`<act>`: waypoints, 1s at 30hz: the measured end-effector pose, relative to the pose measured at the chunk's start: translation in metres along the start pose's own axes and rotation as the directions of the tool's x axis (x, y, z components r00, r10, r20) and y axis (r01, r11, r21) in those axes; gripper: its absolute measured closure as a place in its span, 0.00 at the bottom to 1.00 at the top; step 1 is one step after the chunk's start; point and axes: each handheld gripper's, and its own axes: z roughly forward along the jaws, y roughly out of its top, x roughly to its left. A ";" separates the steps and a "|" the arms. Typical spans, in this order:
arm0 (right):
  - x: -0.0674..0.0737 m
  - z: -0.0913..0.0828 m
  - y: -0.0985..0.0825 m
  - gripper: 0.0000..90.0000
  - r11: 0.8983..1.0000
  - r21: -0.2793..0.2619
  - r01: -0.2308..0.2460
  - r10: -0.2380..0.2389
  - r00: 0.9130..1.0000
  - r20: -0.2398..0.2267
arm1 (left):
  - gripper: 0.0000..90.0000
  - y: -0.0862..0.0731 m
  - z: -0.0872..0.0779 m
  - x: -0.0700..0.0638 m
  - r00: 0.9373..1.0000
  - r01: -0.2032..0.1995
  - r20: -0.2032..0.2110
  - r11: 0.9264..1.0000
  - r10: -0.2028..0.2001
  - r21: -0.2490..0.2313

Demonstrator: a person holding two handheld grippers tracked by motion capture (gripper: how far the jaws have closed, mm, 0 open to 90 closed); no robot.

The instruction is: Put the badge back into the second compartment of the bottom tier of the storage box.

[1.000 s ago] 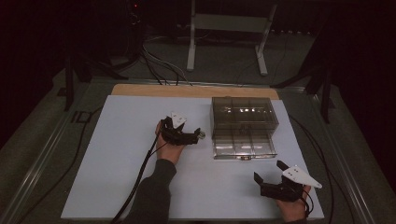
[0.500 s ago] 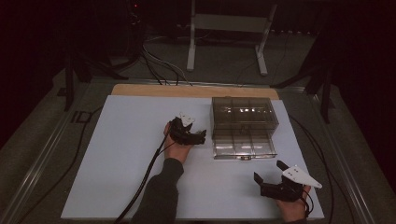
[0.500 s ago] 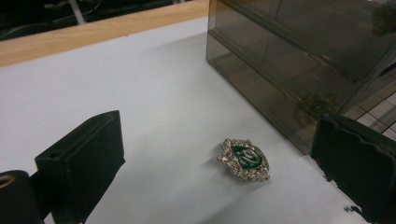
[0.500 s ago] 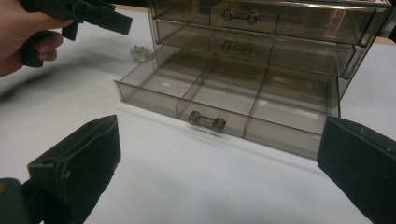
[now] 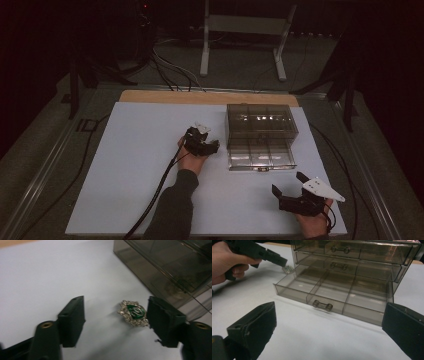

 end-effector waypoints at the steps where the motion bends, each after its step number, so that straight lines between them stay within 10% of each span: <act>1: 0.000 0.000 0.000 0.00 1.000 0.000 -0.001 0.001 1.000 0.000 | 0.42 0.000 0.001 0.000 1.000 0.003 0.019 1.000 -0.003 0.006; 13: 0.000 0.000 0.000 0.00 1.000 0.005 -0.004 0.004 1.000 0.002 | 0.70 0.004 0.010 -0.005 0.994 0.055 0.088 0.997 -0.060 0.058; 30: 0.000 0.001 0.000 0.00 1.000 0.014 -0.004 0.004 1.000 0.003 | 0.96 0.006 -0.001 -0.021 0.988 -0.017 0.155 1.000 0.014 0.017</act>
